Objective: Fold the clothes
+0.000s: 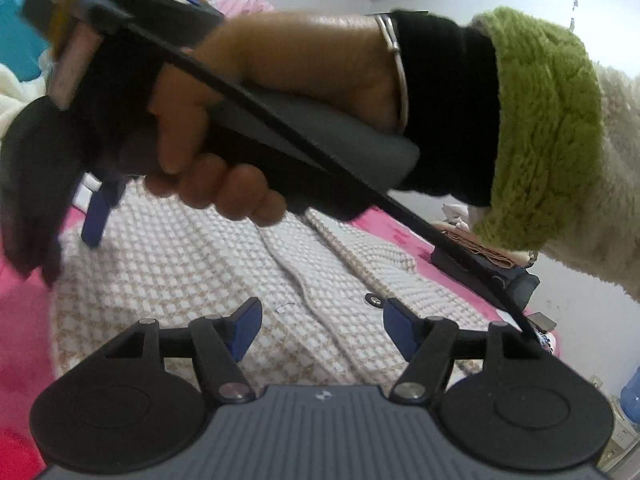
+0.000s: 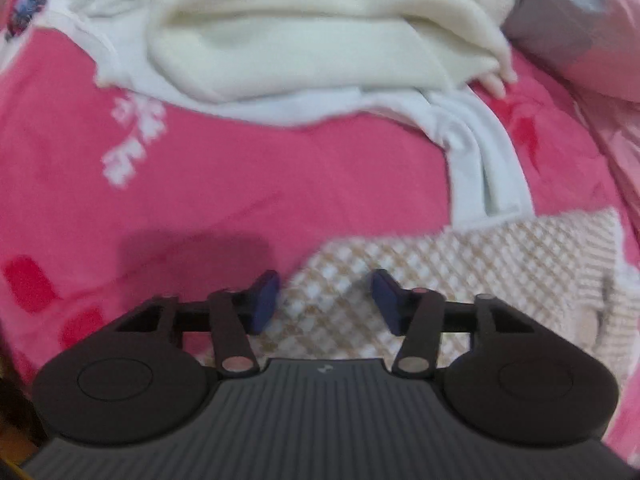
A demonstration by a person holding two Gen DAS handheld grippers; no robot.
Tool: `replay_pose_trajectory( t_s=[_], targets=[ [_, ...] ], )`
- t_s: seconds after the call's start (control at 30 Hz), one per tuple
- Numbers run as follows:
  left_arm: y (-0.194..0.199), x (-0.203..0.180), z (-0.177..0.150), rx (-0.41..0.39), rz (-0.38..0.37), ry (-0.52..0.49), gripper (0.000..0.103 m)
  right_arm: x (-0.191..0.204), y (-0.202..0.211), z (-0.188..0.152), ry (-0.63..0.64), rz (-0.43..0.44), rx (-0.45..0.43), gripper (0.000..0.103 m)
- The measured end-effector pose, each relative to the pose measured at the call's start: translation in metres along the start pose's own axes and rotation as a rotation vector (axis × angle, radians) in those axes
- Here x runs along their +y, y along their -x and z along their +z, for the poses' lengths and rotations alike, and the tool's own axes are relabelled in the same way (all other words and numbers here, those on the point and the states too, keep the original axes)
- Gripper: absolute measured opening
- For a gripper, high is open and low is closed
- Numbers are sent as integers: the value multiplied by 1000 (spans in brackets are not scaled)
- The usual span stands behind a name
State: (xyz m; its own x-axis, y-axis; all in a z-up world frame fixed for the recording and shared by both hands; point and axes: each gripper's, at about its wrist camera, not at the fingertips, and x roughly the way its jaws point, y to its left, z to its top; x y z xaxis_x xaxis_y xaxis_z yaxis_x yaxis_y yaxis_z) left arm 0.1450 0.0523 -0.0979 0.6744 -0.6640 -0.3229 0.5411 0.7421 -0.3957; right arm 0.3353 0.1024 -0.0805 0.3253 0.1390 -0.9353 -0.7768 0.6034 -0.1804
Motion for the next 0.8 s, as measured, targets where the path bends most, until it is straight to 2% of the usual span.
replay_pose_trajectory(
  t_s=[0.03,0.07,0.13,0.23,0.33,0.47,0.57,0.67,0.8],
  targets=[
    [1,0,0,-2,-2,2,68,-10,5,-2,-60,25,-21,20],
    [2,1,0,-1,-4,4,68,-19,11,-4,-120,51,-42,15],
    [2,4,-1,3,-9,18,68,-32,17,-10,-199,92,-79,14],
    [0,10,-1,17,-11,39,68,-38,16,-20,-250,126,-115,13],
    [0,16,0,26,-15,45,68,-34,6,-21,-249,131,-121,13],
    [-2,19,2,27,-33,56,68,-19,-7,-19,-165,82,-108,13],
    [0,22,3,11,-50,71,68,-21,7,-26,-159,32,-107,11],
    [7,21,4,-33,-77,63,69,-29,18,-41,-186,28,-135,9],
    [-10,26,-1,34,-46,74,70,-37,8,-50,-228,50,-130,11]
  ],
)
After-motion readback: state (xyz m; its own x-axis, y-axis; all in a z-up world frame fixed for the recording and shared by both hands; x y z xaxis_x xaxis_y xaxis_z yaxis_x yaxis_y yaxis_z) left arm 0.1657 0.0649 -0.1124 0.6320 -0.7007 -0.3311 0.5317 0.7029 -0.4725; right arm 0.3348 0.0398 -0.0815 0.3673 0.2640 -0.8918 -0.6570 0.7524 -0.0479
